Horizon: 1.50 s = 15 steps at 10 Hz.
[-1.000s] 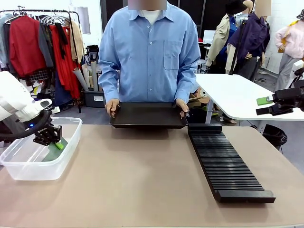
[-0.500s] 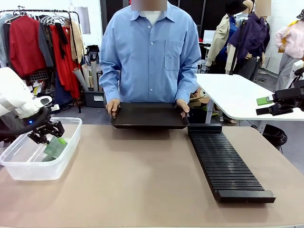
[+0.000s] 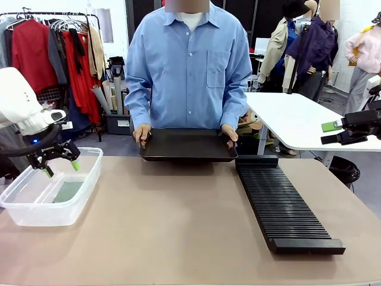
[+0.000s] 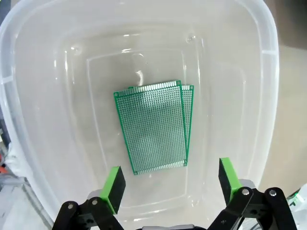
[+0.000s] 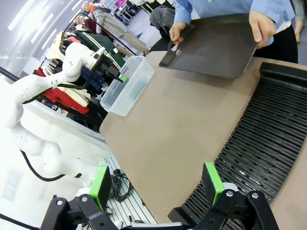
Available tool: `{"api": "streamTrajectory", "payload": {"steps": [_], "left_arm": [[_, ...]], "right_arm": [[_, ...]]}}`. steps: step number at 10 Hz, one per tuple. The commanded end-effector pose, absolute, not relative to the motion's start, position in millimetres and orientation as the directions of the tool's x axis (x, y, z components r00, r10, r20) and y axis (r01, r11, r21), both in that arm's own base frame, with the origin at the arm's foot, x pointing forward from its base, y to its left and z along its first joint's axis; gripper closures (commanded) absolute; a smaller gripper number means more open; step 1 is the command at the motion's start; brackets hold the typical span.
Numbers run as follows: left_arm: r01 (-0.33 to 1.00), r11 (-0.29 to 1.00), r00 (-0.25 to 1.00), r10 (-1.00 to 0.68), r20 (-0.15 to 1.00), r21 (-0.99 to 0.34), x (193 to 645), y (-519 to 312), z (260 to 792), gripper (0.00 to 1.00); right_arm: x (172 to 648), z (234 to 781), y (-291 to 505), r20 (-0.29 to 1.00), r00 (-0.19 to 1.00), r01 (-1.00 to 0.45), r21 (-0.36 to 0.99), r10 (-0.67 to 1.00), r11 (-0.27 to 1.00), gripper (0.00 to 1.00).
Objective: Sort PCBs into racks and boxes based on the side picked up.
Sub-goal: If the short side of the Blank PCB is picked up, insert it into the PCB Rack ; if the long side is picked up, place it in the Organizing box.
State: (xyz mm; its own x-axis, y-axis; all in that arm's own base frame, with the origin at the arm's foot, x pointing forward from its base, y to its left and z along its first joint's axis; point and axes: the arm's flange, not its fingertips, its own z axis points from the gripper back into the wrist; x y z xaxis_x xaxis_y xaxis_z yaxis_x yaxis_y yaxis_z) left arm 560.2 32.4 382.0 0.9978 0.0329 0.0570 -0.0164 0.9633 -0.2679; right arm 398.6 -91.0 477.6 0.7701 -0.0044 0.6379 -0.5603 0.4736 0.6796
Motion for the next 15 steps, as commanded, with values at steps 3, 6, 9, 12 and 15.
{"api": "streamTrajectory", "payload": {"steps": [3,6,9,12,15], "left_arm": [[-0.061,0.972,0.997,0.072,0.041,-0.226,553.9,25.0,395.3,0.00],[-0.022,0.967,0.998,0.036,0.049,-0.252,558.2,28.2,388.0,0.00],[-0.022,0.967,0.998,0.036,0.049,-0.252,558.2,28.2,388.0,0.00],[-0.022,0.967,0.998,0.036,0.049,-0.252,558.2,28.2,388.0,0.00],[-0.022,0.967,0.998,0.036,0.049,-0.252,558.2,28.2,388.0,0.00]], "right_arm": [[399.6,480.8,-90.1,0.638,0.770,-0.558,0.684,-0.014,0.471,0.00],[399.6,480.8,-90.1,0.638,0.770,-0.558,0.684,-0.014,0.471,0.00],[399.6,480.8,-90.1,0.638,0.770,-0.558,0.684,-0.014,0.471,0.00],[399.6,480.8,-90.1,0.638,0.770,-0.558,0.684,-0.014,0.471,0.00],[399.6,480.8,-90.1,0.638,0.770,-0.558,0.684,-0.014,0.471,0.00]]}}
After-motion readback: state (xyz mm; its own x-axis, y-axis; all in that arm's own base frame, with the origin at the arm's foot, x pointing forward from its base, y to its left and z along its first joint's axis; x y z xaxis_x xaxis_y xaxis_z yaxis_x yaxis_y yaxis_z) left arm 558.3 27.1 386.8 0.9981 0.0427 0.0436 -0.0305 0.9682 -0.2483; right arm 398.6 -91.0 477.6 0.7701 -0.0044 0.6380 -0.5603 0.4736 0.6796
